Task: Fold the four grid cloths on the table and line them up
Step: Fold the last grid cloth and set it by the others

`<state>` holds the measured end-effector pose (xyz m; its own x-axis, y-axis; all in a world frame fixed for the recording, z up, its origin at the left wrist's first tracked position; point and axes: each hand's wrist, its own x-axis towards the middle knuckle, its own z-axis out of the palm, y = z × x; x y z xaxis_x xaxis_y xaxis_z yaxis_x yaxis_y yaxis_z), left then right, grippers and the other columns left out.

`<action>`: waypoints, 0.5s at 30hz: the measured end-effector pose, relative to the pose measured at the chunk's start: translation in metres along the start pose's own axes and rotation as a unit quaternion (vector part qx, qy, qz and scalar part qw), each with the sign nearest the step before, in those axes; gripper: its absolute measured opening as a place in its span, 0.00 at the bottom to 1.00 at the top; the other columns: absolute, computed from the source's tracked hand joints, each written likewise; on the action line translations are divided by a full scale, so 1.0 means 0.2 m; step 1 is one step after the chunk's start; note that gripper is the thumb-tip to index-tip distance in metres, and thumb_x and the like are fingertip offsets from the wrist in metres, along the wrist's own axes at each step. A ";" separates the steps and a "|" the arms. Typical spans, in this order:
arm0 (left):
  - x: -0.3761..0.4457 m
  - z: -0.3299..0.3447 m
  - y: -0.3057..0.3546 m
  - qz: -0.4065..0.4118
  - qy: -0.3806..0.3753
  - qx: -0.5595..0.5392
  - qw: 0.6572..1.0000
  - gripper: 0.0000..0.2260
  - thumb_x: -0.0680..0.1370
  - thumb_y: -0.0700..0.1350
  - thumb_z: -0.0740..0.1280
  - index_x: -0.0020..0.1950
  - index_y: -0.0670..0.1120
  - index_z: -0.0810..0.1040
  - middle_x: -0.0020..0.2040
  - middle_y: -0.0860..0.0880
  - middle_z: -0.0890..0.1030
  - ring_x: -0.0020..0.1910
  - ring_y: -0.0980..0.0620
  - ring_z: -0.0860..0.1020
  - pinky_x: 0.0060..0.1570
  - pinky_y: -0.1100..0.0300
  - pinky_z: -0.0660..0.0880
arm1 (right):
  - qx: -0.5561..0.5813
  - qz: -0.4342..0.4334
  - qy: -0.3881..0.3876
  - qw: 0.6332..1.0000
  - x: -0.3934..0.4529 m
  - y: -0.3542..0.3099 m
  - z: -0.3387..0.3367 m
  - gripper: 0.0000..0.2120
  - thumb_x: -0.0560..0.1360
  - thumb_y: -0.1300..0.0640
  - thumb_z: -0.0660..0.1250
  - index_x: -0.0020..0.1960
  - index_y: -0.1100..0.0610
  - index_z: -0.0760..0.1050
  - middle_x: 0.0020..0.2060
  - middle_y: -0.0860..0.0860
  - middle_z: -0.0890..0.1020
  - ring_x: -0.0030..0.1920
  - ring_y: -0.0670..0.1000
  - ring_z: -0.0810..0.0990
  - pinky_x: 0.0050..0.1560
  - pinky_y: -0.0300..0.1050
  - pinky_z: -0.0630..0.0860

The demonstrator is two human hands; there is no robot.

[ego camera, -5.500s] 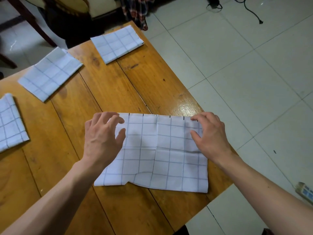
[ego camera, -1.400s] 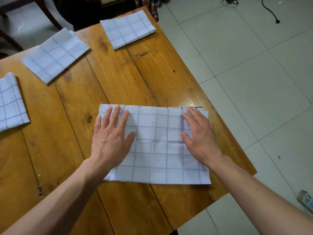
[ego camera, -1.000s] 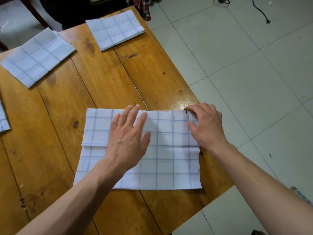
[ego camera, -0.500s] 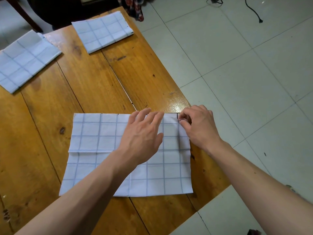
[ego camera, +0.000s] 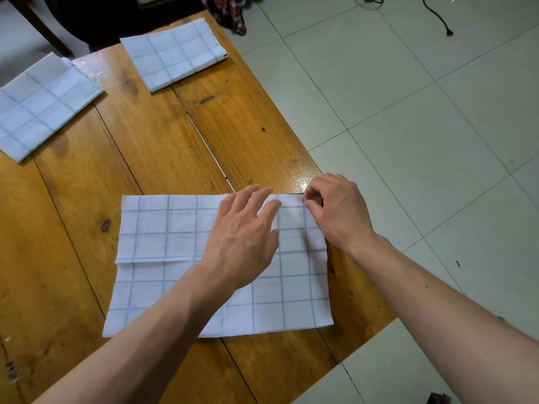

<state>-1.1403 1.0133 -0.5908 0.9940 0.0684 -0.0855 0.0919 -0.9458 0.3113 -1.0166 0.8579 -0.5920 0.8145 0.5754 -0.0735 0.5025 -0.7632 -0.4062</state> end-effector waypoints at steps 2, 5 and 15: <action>-0.02 0.01 0.00 0.005 0.001 0.004 1.000 0.19 0.76 0.49 0.68 0.66 0.46 0.74 0.72 0.45 0.73 0.73 0.42 0.67 0.69 0.46 0.65 | 0.003 -0.001 0.004 1.000 0.00 0.00 0.00 0.06 0.73 0.62 0.69 0.41 0.54 0.75 0.38 0.46 0.78 0.42 0.51 0.74 0.45 0.50 0.72; -0.04 0.01 0.00 0.011 -0.007 0.015 1.000 0.19 0.75 0.50 0.69 0.65 0.46 0.75 0.71 0.45 0.73 0.73 0.42 0.67 0.68 0.45 0.66 | 0.009 0.001 0.014 1.000 0.00 -0.01 0.00 0.05 0.74 0.61 0.69 0.44 0.54 0.74 0.40 0.46 0.77 0.42 0.51 0.74 0.46 0.49 0.73; -0.14 0.05 0.03 0.031 -0.018 0.034 0.999 0.21 0.71 0.49 0.74 0.62 0.46 0.78 0.69 0.47 0.75 0.70 0.42 0.71 0.64 0.46 0.71 | -0.035 -0.006 0.066 0.997 -0.02 -0.01 0.02 0.08 0.71 0.61 0.72 0.49 0.54 0.76 0.45 0.50 0.77 0.47 0.52 0.73 0.47 0.47 0.71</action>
<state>-1.1677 1.0020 -0.5969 0.9947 -0.0006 -0.1029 0.0255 -0.9672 0.2526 -1.0225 0.8582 -0.5950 0.8367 0.5451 0.0530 0.5281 -0.7773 -0.3420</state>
